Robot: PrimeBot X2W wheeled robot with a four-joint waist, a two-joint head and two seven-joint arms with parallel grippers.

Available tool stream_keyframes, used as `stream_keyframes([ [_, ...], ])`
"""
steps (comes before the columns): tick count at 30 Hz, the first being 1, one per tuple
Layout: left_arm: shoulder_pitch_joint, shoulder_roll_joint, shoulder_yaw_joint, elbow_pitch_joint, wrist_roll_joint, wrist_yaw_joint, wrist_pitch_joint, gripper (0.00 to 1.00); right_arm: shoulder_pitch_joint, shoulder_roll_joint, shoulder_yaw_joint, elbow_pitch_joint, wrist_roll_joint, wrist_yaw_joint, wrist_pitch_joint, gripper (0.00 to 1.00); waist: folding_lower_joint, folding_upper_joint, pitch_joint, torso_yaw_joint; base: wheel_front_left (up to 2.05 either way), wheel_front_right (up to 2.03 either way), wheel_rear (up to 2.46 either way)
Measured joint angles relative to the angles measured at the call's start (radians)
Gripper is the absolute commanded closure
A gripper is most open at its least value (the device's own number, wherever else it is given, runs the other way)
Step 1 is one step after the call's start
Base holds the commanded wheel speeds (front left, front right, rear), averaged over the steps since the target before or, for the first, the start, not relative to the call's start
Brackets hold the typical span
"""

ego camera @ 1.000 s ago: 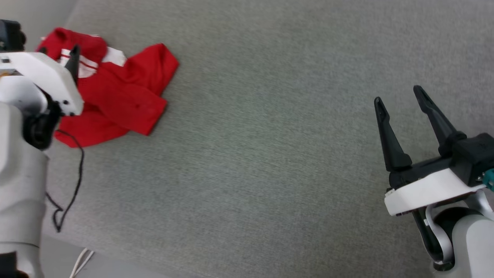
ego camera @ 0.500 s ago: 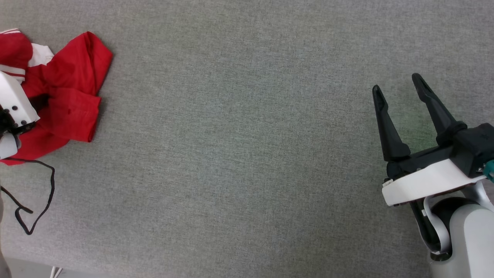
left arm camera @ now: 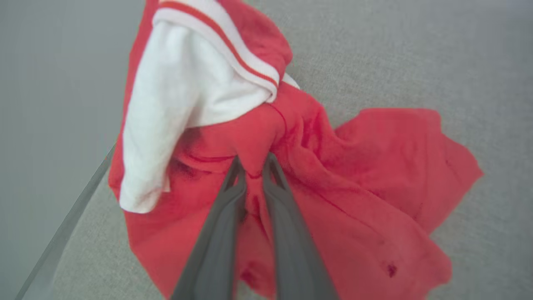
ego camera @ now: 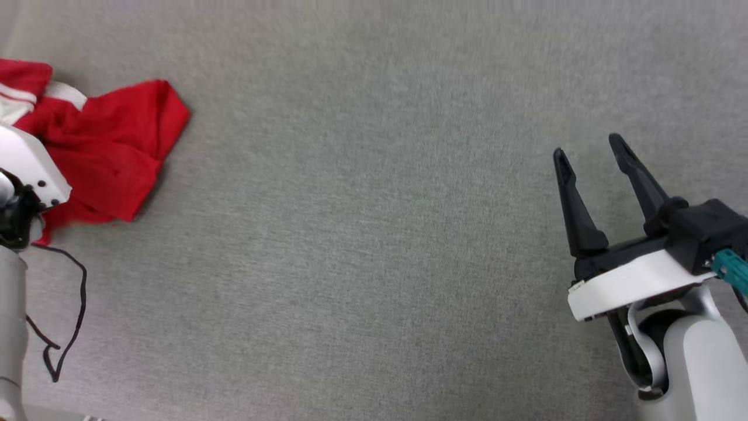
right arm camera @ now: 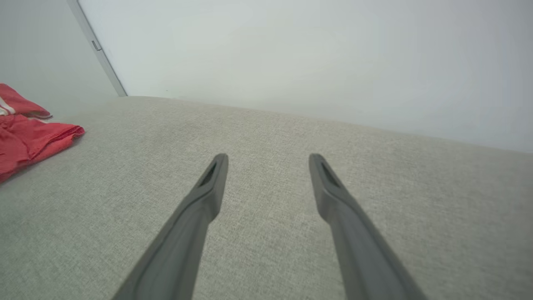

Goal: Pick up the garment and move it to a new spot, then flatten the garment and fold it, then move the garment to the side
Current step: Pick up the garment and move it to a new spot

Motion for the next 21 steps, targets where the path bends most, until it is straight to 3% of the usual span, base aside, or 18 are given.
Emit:
stream_keyframes([
  [1, 0.005, -0.003, -0.002, -0.007, 0.004, 0.000, -0.034, 1.00, 0.005, 0.002, -0.005, 0.008, 0.002, 0.000, -0.004, 0.00, 0.0000, 0.0000, -0.016, 0.002, 0.00, 0.00, 0.00],
  [2, 0.020, -0.009, -0.010, -0.031, 0.026, 0.003, -0.155, 1.00, 0.029, 0.010, -0.011, 0.031, 0.012, 0.000, -0.019, 0.00, 0.0000, 0.0000, -0.069, 0.008, 0.00, 0.00, 0.00],
  [4, 0.029, -0.012, -0.017, -0.049, 0.040, 0.007, -0.235, 1.00, 0.046, 0.016, -0.014, 0.043, 0.016, 0.000, -0.025, 0.00, -0.0001, 0.0000, -0.106, 0.012, 0.00, 0.00, 0.00],
  [10, 0.035, -0.042, -0.054, -0.110, 0.078, -0.002, -0.394, 1.00, 0.103, 0.026, -0.035, 0.066, 0.039, 0.000, -0.039, 0.00, -0.0002, 0.0000, -0.222, 0.021, 0.00, 0.00, 0.00],
  [16, 0.051, -0.083, -0.094, -0.197, 0.111, 0.017, -0.478, 1.00, 0.163, 0.032, -0.052, 0.081, 0.059, 0.000, -0.040, 0.00, -0.0003, 0.0000, -0.333, 0.012, 0.00, 0.00, 0.00],
  [21, 0.105, -0.136, -0.132, -0.283, 0.119, 0.030, -0.469, 1.00, 0.210, 0.034, -0.060, 0.082, 0.083, 0.000, -0.036, 0.00, -0.0004, 0.0000, -0.404, -0.033, 0.00, 0.00, 0.00],
])
